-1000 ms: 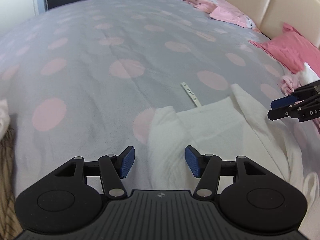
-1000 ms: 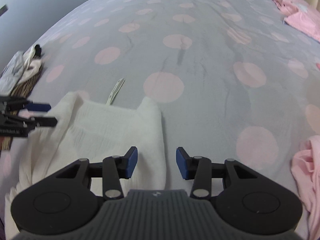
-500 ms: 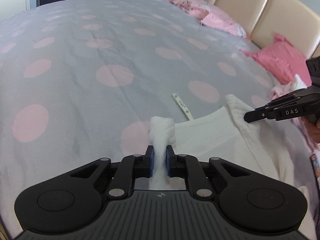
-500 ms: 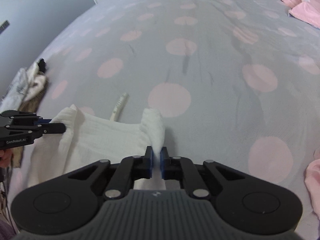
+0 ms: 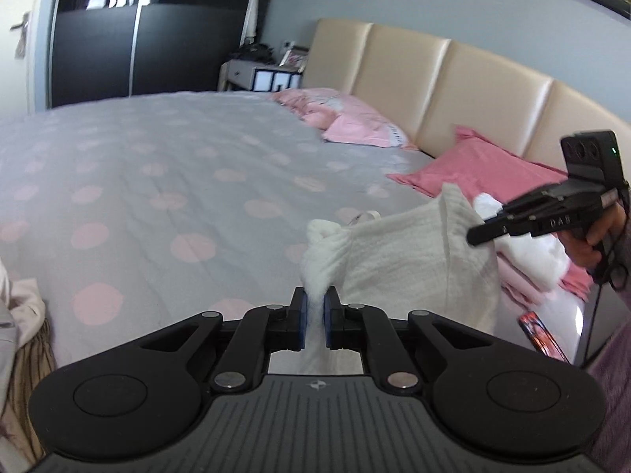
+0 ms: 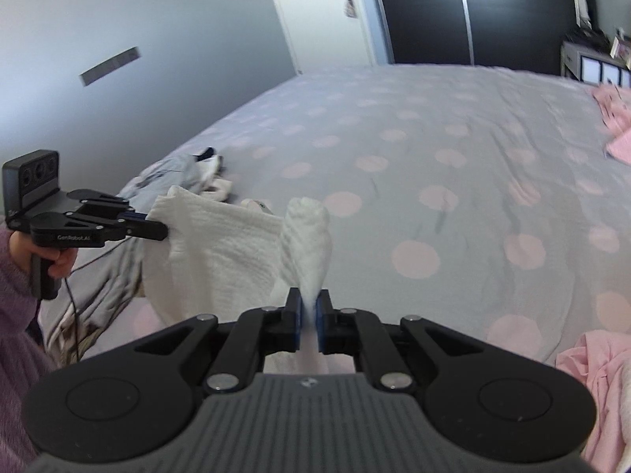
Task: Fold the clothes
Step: 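Pinch the garment's end with both tools and lift it up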
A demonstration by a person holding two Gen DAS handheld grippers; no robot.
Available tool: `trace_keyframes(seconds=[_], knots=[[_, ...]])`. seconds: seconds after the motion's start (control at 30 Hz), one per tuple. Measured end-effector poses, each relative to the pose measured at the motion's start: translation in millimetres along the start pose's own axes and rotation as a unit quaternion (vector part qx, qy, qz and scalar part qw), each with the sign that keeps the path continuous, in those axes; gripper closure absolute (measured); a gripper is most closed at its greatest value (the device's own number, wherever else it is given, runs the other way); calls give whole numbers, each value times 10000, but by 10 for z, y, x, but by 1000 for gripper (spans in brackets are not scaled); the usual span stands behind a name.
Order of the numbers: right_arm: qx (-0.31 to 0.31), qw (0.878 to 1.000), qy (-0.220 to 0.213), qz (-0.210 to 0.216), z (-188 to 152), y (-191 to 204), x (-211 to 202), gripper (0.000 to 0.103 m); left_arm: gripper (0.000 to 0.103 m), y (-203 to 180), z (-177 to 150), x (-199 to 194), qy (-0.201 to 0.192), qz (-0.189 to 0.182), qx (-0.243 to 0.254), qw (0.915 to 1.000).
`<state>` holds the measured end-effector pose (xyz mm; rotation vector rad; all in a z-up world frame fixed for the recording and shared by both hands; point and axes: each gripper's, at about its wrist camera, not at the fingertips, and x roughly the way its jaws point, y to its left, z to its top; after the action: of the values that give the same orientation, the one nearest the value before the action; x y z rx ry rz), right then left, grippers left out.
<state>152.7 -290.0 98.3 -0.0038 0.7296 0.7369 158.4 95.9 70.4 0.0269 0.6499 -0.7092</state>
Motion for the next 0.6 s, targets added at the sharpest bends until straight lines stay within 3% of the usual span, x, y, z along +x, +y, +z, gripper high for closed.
trace_keyframes(seconds=[0.17, 0.3, 0.43, 0.6], knots=[[-566, 9982, -42, 204, -246, 344, -340, 95, 97, -225, -232, -457, -100, -190, 333, 9992], [-854, 9954, 101, 426, -535, 481, -479, 94, 97, -299, -484, -658, 72, -254, 462, 9986], [-1073, 9915, 497, 537, -923, 622, -464, 94, 97, -423, -774, -700, 537, -417, 622, 9957], [-1536, 9794, 1180, 572, -1374, 841, -338, 94, 97, -696, -1122, -596, 1332, -618, 1118, 9828]])
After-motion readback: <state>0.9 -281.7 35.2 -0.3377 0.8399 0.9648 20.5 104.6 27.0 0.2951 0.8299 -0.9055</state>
